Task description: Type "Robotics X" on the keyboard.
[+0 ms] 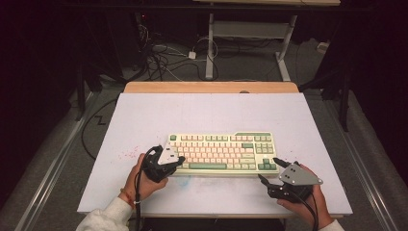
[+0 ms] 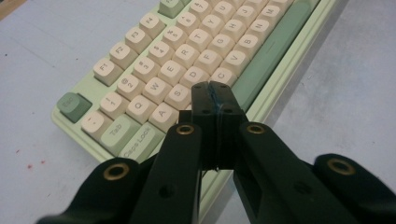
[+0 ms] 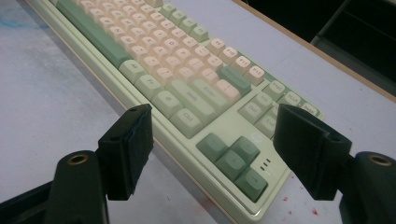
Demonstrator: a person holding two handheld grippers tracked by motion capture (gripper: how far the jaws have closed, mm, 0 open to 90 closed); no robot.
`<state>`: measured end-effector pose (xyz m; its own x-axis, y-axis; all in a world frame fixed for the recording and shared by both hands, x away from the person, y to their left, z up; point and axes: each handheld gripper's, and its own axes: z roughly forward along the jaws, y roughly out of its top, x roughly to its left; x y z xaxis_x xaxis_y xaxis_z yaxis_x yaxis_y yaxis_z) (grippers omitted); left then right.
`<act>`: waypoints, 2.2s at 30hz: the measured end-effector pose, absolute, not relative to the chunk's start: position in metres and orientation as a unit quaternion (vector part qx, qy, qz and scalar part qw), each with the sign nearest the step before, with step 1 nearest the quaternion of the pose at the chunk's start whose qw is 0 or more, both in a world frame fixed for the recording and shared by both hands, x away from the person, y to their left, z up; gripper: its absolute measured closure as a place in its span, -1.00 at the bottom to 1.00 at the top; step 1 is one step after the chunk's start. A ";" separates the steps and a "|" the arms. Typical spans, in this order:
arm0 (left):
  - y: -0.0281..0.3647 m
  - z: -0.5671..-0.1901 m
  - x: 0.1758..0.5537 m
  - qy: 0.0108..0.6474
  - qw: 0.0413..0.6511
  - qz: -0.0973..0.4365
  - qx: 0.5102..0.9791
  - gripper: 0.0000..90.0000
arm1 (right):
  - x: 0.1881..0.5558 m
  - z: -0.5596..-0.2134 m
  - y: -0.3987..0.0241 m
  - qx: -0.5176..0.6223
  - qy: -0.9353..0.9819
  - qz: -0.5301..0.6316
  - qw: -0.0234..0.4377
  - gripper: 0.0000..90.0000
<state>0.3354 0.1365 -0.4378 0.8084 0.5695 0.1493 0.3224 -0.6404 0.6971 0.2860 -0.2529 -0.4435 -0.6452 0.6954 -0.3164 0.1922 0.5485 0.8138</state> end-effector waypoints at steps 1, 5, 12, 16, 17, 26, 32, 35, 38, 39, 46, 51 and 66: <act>0.134 -0.438 0.337 0.250 0.341 0.179 0.888 0.94 | 0.286 -0.444 -0.252 0.271 0.820 0.389 0.322 -0.35; 0.124 -0.438 0.343 0.241 0.337 0.174 0.893 0.94 | 0.286 -0.445 -0.252 0.269 0.821 0.387 0.321 -0.35; 0.105 -0.441 0.353 0.228 0.319 0.168 0.904 0.94 | 0.286 -0.446 -0.252 0.267 0.823 0.386 0.320 -0.35; 0.098 -0.444 0.357 0.227 0.309 0.166 0.908 0.94 | 0.286 -0.446 -0.252 0.267 0.824 0.385 0.319 -0.35; 0.097 -0.445 0.358 0.227 0.307 0.165 0.909 0.93 | 0.286 -0.446 -0.252 0.266 0.824 0.385 0.319 -0.35; 0.090 -0.449 0.363 0.225 0.295 0.167 0.914 0.93 | 0.286 -0.447 -0.252 0.265 0.825 0.384 0.317 -0.35; 0.090 -0.450 0.364 0.228 0.294 0.167 0.913 0.93 | 0.286 -0.447 -0.251 0.264 0.827 0.384 0.316 -0.35; 0.088 -0.452 0.364 0.228 0.289 0.168 0.915 0.94 | 0.287 -0.448 -0.251 0.262 0.829 0.380 0.314 -0.35; 0.088 -0.451 0.364 0.225 0.287 0.170 0.915 0.94 | 0.286 -0.448 -0.250 0.263 0.830 0.379 0.313 -0.35; 0.088 -0.451 0.363 0.224 0.287 0.170 0.916 0.94 | 0.286 -0.448 -0.251 0.262 0.830 0.379 0.314 -0.35; 0.089 -0.446 0.362 0.223 0.293 0.175 0.913 0.92 | 0.286 -0.448 -0.251 0.262 0.829 0.380 0.314 -0.35; 0.091 -0.444 0.361 0.222 0.295 0.179 0.912 0.92 | 0.286 -0.448 -0.251 0.261 0.829 0.381 0.315 -0.35; 0.096 -0.439 0.362 0.226 0.299 0.184 0.909 0.92 | 0.286 -0.448 -0.251 0.261 0.830 0.381 0.314 -0.35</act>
